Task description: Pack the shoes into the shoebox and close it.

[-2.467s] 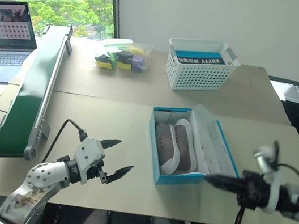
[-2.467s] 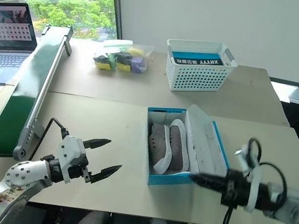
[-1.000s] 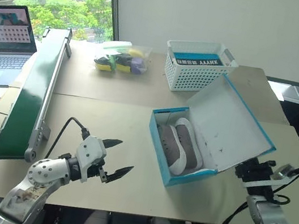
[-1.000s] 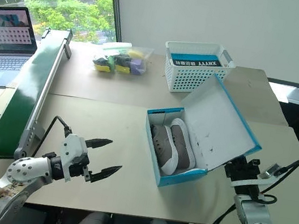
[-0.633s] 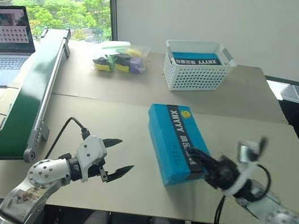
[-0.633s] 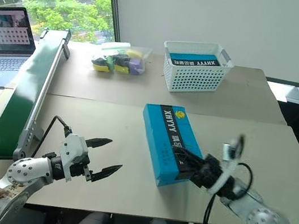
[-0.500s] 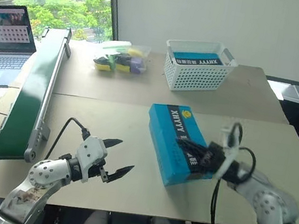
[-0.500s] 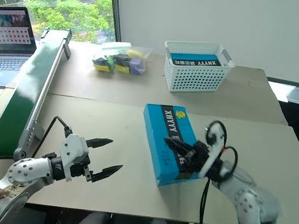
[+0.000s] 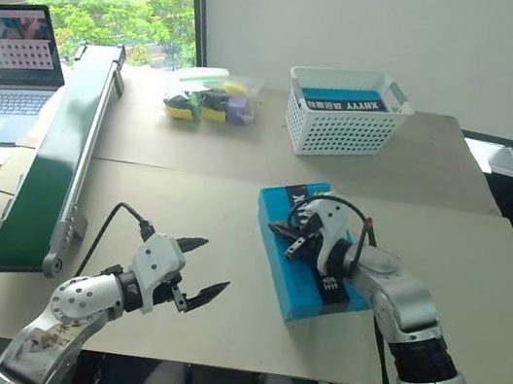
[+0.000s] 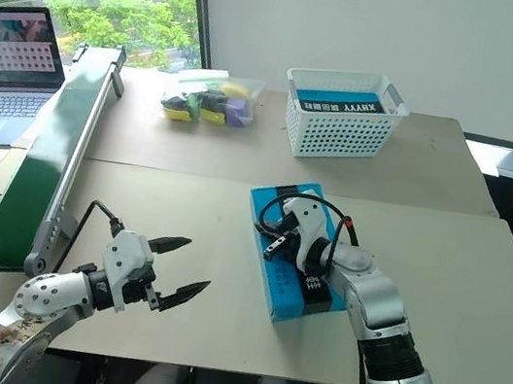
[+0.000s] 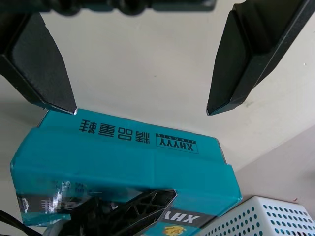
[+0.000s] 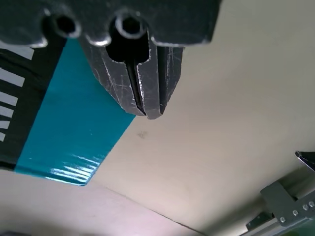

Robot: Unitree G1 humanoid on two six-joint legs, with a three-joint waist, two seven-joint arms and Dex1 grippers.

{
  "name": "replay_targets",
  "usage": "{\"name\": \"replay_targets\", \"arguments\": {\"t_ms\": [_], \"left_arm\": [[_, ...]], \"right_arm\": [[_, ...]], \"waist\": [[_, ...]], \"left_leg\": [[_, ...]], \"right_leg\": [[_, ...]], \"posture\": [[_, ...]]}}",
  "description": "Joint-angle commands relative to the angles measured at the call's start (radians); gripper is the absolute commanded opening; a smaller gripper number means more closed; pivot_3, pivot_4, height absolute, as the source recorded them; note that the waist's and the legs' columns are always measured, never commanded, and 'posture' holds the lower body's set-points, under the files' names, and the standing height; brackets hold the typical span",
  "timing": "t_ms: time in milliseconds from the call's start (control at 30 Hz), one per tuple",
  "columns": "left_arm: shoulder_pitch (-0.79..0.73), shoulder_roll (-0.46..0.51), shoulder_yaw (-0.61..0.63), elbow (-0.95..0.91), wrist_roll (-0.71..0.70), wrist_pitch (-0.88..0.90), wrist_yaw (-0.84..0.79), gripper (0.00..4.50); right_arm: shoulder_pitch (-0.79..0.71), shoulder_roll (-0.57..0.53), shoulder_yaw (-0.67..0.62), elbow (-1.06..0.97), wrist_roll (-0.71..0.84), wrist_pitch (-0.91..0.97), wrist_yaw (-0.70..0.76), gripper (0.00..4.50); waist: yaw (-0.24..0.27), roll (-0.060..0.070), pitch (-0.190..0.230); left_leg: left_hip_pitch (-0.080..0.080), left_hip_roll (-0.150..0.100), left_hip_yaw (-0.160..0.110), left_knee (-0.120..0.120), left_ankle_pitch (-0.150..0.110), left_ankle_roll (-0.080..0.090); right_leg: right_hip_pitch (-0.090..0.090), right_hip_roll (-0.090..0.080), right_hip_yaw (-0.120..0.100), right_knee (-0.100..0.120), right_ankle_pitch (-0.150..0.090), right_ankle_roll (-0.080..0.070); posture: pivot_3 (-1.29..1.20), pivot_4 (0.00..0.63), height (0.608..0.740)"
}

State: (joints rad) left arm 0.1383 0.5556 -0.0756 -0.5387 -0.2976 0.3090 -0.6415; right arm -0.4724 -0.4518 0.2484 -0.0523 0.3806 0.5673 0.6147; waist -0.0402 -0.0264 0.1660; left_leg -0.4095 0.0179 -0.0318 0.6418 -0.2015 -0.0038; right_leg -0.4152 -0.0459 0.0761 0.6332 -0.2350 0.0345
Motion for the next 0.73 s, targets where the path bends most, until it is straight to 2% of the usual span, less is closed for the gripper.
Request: {"name": "replay_targets", "arguments": {"t_ms": [33,133,200,233,300,367,433,500,600,733], "left_arm": [[0.009,0.001,0.009,-0.049,0.012,0.011,0.02,4.5],[0.016,0.004,0.013,-0.056,0.01,0.006,0.02,4.5],[0.021,0.0,0.021,-0.065,0.003,0.01,0.027,4.5],[0.024,0.0,0.024,-0.069,0.002,0.009,0.029,4.5],[0.027,0.0,0.025,-0.071,0.002,0.008,0.031,4.5],[0.03,-0.002,0.028,-0.072,-0.001,0.008,0.031,4.5],[0.032,-0.007,0.029,-0.071,-0.006,0.008,0.032,4.5],[0.033,-0.012,0.031,-0.071,-0.013,0.007,0.031,4.5],[0.03,-0.02,0.04,-0.066,-0.033,0.011,0.023,4.5],[0.022,-0.018,0.044,-0.048,-0.03,0.012,0.023,4.5]], "right_arm": [[0.01,-0.003,0.021,0.078,-0.067,-0.003,0.014,0.05],[-0.002,0.014,-0.004,0.075,-0.06,0.0,0.012,0.05],[-0.027,0.052,-0.104,0.019,0.051,0.064,-0.001,0.05],[-0.055,0.081,-0.216,-0.013,0.182,0.124,-0.021,0.05],[-0.086,0.114,-0.343,-0.044,0.321,0.197,-0.045,0.05],[-0.106,0.097,-0.448,-0.037,0.405,0.229,-0.049,0.05],[-0.094,0.054,-0.522,-0.041,0.471,0.253,-0.013,0.05],[-0.05,-0.022,-0.563,-0.044,0.481,0.256,0.047,0.05],[0.02,-0.114,-0.498,-0.014,0.365,0.207,0.078,0.05],[0.027,-0.109,-0.48,0.031,0.31,0.172,0.056,0.05]], "waist": [[0.0,0.0,0.0],[0.0,-0.001,-0.001],[0.0,-0.001,-0.001],[0.0,-0.001,0.0],[-0.001,-0.001,0.0],[0.0,0.0,0.001],[0.003,0.0,0.0],[0.007,0.0,0.0],[0.012,0.0,0.0],[-0.005,0.0,0.001]], "left_leg": [[0.004,0.0,0.0,0.0,0.0,0.0],[0.011,0.0,0.0,0.0,0.0,0.0],[0.012,0.001,0.0,0.0,0.0,0.0],[0.012,0.001,0.0,0.0,0.0,0.0],[0.01,0.001,0.0,0.0,0.0,0.0],[0.007,0.001,-0.001,0.0,0.0,0.0],[0.005,0.0,-0.001,0.0,0.0,0.0],[0.005,0.0,-0.002,0.0,-0.001,0.001],[0.004,0.0,-0.002,0.0,-0.003,0.002],[0.005,0.0,0.0,0.0,-0.003,0.002]], "right_leg": [[0.004,0.0,0.0,-0.001,0.0,0.0],[0.013,0.0,0.0,-0.002,-0.005,0.006],[0.013,0.0,0.0,-0.002,-0.005,0.006],[0.012,0.0,0.0,-0.002,-0.004,0.006],[0.011,0.0,0.0,-0.001,-0.004,0.005],[0.008,0.0,0.0,-0.001,0.0,-0.001],[0.007,0.0,-0.001,-0.001,0.0,0.0],[0.007,0.0,-0.002,-0.002,-0.001,0.0],[0.008,-0.001,-0.003,-0.003,-0.002,0.001],[0.007,0.0,0.0,-0.002,-0.002,0.0]], "posture": [[0.0,0.15,0.737],[0.0,0.15,0.737],[0.0,0.15,0.737],[0.0,0.15,0.737],[0.0,0.15,0.737],[0.0,0.15,0.737],[0.0,0.15,0.737],[0.0,0.15,0.737],[0.0,0.15,0.737],[0.0,0.15,0.737]]}}
